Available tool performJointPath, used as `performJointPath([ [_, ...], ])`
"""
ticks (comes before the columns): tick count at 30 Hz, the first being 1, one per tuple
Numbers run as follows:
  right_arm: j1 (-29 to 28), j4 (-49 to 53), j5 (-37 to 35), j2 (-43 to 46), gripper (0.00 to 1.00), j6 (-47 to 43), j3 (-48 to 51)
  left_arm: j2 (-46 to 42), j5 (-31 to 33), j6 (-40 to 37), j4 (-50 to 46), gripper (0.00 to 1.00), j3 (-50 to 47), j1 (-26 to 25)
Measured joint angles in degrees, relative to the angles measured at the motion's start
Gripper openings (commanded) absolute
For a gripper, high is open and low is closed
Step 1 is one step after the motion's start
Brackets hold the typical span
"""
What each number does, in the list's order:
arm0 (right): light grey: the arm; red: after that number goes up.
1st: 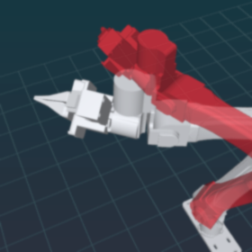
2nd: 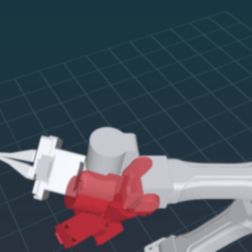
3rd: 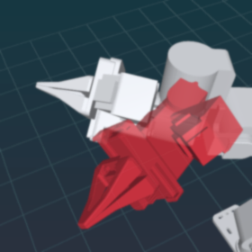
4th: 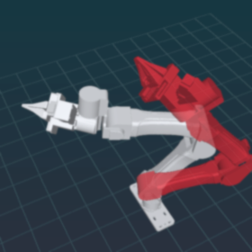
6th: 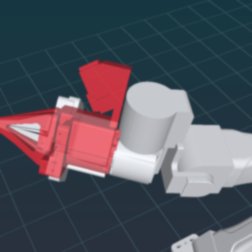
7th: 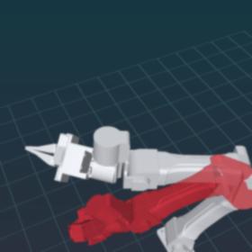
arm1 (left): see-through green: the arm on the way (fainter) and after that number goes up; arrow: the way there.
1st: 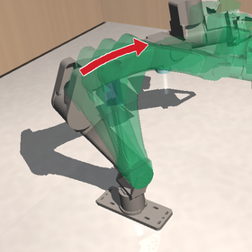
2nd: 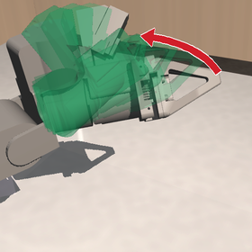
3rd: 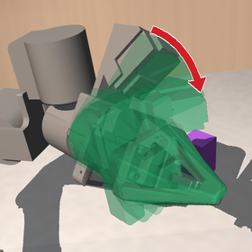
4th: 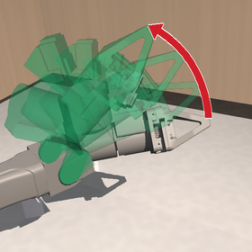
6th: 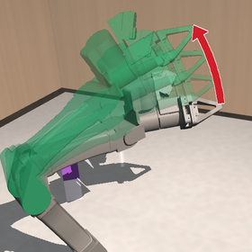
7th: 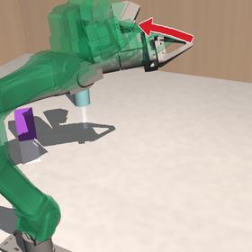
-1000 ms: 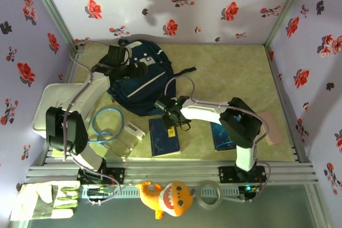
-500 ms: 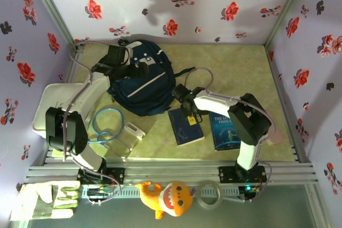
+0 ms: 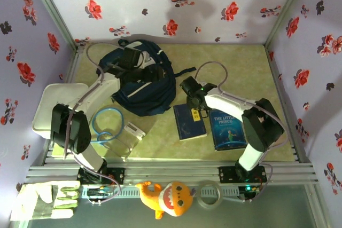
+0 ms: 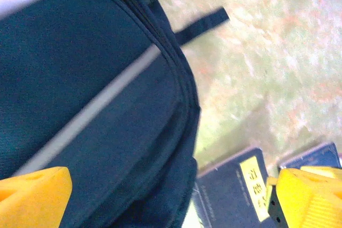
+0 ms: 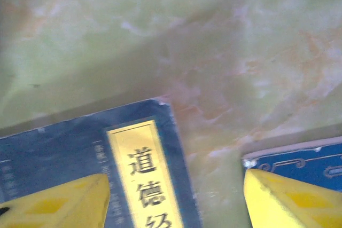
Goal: Pack books, pencil case, and school supplies into a backpack
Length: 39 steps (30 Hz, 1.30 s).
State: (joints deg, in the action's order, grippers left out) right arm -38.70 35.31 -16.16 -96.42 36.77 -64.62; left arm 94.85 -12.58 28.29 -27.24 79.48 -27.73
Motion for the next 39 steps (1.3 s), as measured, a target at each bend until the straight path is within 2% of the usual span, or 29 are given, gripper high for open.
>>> performJointPath([
  [4, 0.22, -1.66, 4.26, -0.72, 0.62, 0.76, 0.83, 0.83, -0.61, 4.31, 1.09, 0.96, -1.27, -3.65],
  [9, 1.62, -1.64, 5.99, -3.48, 0.62, 0.94, 1.27, 1.66, -1.29, 8.79, 4.33, 0.93, -4.76, -6.38],
  [14, 3.19, -1.57, 5.77, -6.03, 0.54, 1.44, 1.33, 4.74, -2.29, 11.06, 6.19, 0.89, -5.09, -7.28],
  [16, 4.04, -1.44, 5.49, -6.03, 0.51, 2.29, 1.36, 5.62, -2.82, 11.32, 6.27, 0.87, -5.05, -7.52],
  [23, 8.46, -2.34, 4.83, -4.0, 0.5, 3.78, 3.58, 11.19, -4.37, 11.61, 4.83, 0.73, -1.14, -10.32],
  [30, 9.25, -4.5, 6.19, 1.64, 0.43, 4.42, 6.38, 16.33, -6.6, 10.27, 1.75, 0.58, 3.8, -12.76],
  [39, 9.81, -6.54, 9.88, 2.91, 0.37, 5.73, 9.44, 21.7, -8.66, 9.27, -0.42, 0.48, 6.84, -14.43],
])
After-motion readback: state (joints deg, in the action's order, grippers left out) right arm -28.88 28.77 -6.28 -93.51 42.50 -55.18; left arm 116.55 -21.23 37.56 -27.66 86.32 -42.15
